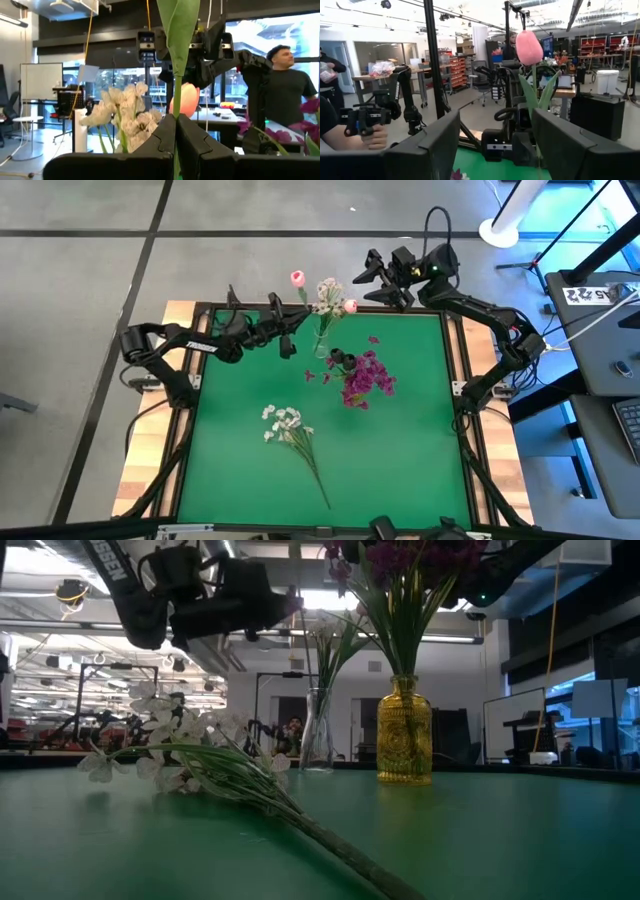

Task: Sort flowers into vase by color
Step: Put the pink flower into the transparent vase

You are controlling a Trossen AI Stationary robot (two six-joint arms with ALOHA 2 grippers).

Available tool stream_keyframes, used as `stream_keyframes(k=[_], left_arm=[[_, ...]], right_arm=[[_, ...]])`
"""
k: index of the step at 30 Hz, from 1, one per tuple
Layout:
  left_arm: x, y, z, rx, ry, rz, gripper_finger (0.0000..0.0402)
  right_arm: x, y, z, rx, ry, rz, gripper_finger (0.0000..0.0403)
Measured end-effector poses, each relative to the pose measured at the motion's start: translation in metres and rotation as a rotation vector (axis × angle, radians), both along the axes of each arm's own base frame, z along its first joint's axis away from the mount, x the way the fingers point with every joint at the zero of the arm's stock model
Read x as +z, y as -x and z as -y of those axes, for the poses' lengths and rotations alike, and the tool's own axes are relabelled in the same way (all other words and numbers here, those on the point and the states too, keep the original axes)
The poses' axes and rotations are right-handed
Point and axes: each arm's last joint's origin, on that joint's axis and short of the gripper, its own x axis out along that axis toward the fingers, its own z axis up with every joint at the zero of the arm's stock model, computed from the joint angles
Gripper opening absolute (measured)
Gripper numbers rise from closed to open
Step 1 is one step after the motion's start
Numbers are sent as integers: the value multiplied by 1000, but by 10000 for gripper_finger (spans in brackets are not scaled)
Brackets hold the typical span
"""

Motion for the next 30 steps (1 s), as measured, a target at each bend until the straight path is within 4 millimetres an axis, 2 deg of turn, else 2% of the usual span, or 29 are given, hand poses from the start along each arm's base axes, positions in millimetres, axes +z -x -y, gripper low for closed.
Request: stream_keyframes(k=[11, 30], left_arm=[[-20, -7, -5, 3, 61, -60, 0], [-41, -10, -8, 43, 205, -232, 0]], right_arm=[[-3, -2, 1, -9, 3, -8, 246], [-3, -2, 1, -11, 3, -7, 246]])
